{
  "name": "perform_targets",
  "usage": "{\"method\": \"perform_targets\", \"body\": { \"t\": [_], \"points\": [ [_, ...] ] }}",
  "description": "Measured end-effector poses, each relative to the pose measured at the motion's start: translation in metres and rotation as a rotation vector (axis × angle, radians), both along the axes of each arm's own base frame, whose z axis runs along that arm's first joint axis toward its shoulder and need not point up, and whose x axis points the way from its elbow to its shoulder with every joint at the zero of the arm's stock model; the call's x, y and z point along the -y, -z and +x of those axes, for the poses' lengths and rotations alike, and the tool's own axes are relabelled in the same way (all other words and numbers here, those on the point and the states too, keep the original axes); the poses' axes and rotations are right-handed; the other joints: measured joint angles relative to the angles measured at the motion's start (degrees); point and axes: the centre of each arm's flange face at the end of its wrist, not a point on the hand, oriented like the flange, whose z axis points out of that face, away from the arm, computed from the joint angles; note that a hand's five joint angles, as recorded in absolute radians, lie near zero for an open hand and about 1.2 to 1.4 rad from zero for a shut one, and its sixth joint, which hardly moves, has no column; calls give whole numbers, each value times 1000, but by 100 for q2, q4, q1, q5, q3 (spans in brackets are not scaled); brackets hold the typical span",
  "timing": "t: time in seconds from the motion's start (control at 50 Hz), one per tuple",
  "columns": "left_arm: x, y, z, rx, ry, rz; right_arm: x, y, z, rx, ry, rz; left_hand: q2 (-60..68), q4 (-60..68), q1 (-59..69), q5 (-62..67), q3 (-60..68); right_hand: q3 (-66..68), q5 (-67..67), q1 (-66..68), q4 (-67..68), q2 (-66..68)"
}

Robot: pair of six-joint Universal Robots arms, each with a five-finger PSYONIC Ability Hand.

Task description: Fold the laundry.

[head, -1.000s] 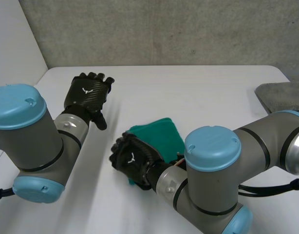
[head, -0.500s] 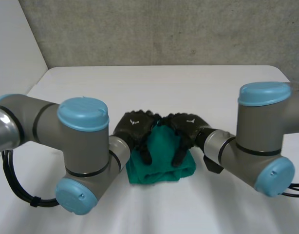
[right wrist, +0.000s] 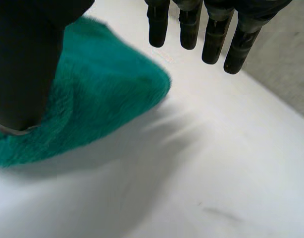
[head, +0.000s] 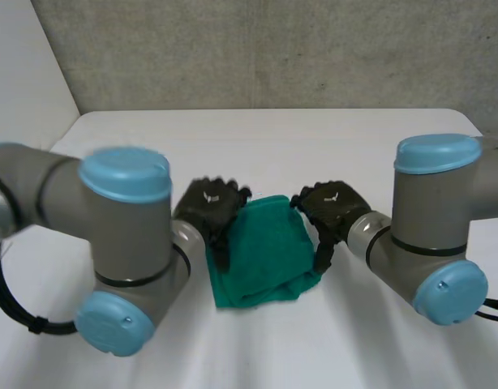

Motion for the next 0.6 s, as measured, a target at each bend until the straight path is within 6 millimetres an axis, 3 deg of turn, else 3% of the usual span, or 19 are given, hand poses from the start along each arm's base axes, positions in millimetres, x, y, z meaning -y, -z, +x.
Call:
{"method": "perform_targets", "body": {
  "t": [0.14,0.3,0.44,0.6],
  "points": [
    [-6,-52,3,-107,47,-96,-11,-29,-7,80,15,-108,0,0,0,0,0,0,0,0,0,0],
    [-8,-92,12,-197,106,-144,-39,-20,-11,106,8,-70,0,0,0,0,0,0,0,0,0,0],
    [-9,-100,17,-243,157,-84,-64,-2,0,134,-45,-40,0,0,0,0,0,0,0,0,0,0],
    [-5,-100,21,-264,167,-19,-72,27,13,131,-92,-37,0,0,0,0,0,0,0,0,0,0]
  ]
}}
